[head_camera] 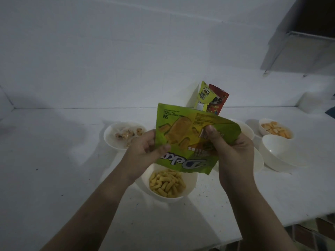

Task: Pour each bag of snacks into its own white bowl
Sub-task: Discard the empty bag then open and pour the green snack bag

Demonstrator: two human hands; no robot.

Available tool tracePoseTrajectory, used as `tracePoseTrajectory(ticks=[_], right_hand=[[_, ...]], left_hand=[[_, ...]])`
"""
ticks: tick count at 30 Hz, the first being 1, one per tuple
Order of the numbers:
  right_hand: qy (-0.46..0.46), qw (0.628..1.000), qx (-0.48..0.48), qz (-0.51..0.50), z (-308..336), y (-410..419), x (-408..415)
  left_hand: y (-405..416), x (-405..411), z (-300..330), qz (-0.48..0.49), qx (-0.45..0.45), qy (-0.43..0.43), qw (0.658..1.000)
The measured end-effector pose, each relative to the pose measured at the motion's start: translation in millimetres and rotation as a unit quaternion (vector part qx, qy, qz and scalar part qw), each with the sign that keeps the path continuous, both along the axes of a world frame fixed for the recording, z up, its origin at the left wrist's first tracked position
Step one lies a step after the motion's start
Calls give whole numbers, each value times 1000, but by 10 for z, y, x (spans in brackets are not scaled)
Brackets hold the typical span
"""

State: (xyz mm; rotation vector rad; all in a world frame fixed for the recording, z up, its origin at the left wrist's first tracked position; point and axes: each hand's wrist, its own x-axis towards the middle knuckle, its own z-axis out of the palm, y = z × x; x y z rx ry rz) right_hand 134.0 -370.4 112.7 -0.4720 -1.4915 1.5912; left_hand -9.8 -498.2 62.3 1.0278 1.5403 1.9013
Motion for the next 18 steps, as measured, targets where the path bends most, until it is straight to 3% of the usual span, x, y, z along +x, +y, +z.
tracePoseTrajectory(ticks=[5,8,18], right_hand=[[-43,998,-3,40,-174,-27,-15],[-125,989,22,71,-288,-16,13],[-200,977,61,31,-506,-29,95]], left_hand=[[97,0,216,55,49,-25,997],[118,-8,213,76,67,-52,993],[96,-26,135,96,66,-103,988]])
